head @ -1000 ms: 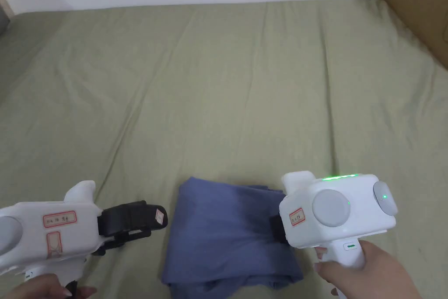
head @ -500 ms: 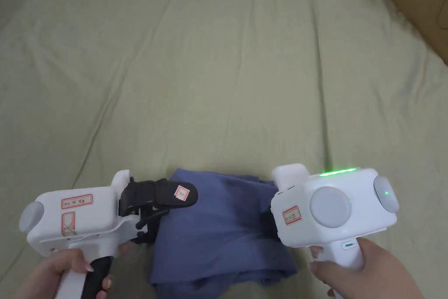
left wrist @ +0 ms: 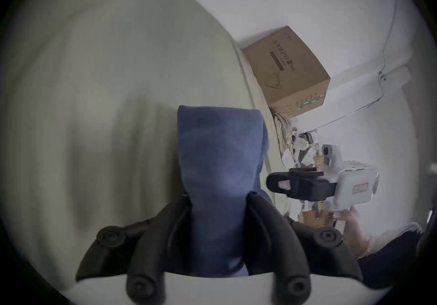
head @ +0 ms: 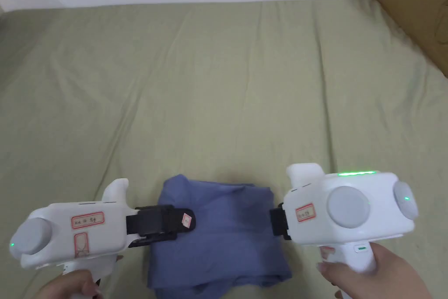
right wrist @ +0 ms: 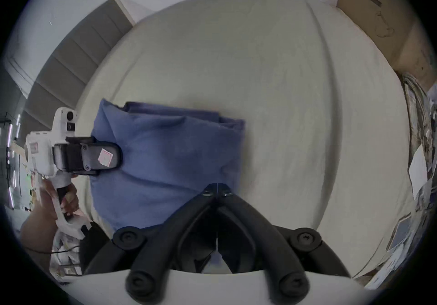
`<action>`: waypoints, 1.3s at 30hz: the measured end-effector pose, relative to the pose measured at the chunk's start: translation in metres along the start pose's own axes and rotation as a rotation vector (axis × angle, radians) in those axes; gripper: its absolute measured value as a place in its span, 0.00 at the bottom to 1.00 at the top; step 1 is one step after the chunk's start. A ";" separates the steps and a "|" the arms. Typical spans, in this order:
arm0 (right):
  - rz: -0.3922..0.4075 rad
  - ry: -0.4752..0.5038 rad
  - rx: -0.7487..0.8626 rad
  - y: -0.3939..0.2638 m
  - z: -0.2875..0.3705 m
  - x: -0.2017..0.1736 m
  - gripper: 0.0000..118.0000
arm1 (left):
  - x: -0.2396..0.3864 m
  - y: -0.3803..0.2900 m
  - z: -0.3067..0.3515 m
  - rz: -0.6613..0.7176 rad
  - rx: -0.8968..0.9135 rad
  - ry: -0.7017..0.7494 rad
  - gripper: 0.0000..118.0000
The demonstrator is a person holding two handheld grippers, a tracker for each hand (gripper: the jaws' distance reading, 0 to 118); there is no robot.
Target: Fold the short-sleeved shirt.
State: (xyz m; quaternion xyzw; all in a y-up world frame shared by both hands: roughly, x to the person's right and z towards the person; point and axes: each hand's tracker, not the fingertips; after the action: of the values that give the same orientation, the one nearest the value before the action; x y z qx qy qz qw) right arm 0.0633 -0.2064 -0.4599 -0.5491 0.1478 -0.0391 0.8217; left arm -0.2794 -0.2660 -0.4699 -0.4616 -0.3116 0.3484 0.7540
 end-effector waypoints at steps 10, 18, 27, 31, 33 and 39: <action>0.147 0.080 0.119 0.020 0.017 -0.106 0.01 | -0.040 0.057 0.204 -0.068 0.091 0.553 0.21; 0.188 0.070 0.094 0.023 -0.003 -0.137 0.01 | -0.069 0.104 0.253 -0.238 -0.027 0.991 0.21; 0.084 0.027 0.144 0.032 -0.014 -0.144 0.01 | -0.076 0.092 0.278 -0.226 0.026 1.126 0.99; 0.085 0.089 0.148 0.035 -0.015 -0.161 0.01 | -0.085 0.086 0.287 -0.224 0.027 1.155 0.96; 0.107 0.128 0.158 0.036 -0.011 -0.168 0.01 | -0.051 0.070 0.269 -0.227 0.015 1.120 0.82; 0.145 0.189 0.198 0.028 0.012 -0.159 0.01 | 0.023 0.037 0.180 -0.317 0.121 1.040 0.01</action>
State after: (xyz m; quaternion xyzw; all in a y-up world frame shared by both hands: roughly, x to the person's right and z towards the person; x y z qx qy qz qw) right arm -0.0874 -0.1488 -0.4494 -0.4470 0.2592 -0.0457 0.8550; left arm -0.4174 -0.1487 -0.4319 -0.4763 0.0572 -0.0263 0.8770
